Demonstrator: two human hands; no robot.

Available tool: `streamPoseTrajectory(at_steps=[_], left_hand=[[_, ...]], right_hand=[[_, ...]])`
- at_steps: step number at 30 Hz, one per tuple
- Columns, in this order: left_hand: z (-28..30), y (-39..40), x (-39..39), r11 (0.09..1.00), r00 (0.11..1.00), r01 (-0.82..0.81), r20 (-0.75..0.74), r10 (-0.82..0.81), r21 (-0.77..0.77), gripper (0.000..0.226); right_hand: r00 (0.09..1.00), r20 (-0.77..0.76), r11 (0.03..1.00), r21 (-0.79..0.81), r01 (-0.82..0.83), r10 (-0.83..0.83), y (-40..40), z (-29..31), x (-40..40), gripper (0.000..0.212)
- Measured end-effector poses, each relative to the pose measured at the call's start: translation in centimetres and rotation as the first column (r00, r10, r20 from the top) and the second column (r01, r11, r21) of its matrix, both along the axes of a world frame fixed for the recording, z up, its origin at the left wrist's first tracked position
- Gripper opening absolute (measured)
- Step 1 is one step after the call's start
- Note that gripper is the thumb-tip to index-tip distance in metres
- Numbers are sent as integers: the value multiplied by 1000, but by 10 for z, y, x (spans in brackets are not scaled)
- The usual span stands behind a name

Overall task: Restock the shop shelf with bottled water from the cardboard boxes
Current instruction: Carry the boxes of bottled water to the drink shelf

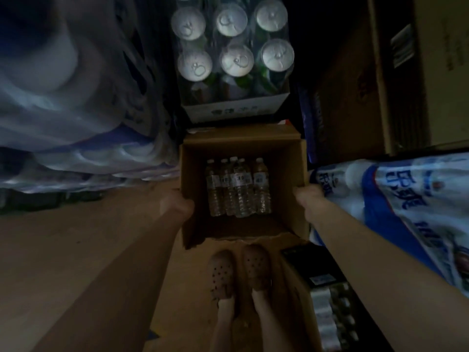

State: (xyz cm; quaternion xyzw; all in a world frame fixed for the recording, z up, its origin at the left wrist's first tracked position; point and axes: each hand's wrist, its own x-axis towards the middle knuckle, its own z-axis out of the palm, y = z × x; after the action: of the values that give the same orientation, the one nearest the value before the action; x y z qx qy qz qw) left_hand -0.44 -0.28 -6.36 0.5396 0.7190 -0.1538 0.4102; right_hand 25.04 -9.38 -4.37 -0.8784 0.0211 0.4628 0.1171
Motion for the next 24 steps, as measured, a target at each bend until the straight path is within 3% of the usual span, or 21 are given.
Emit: streamPoseTrajectory(at_steps=[9, 16, 20, 24], left_hand=[[82, -36, -29, 996, 999, -54, 4, 54, -74, 31], [165, -79, -52, 993, 998, -43, 36, 47, -107, 21], [209, -125, -93, 973, 981, -179, 48, 188, -146, 25], [258, -159, -140, 924, 934, -332, 67, 350, -192, 30]], right_hand=[[990, -139, 1000, 3, -31, 31, -24, 71, -11, 42], [979, -135, 987, -40, -156, 149, -59, 151, -27, 39], [957, -116, 963, -23, -269, 265, -71, 205, -54, 35], [876, -103, 882, 26, -471, 471, -52, 265, -91, 32]])
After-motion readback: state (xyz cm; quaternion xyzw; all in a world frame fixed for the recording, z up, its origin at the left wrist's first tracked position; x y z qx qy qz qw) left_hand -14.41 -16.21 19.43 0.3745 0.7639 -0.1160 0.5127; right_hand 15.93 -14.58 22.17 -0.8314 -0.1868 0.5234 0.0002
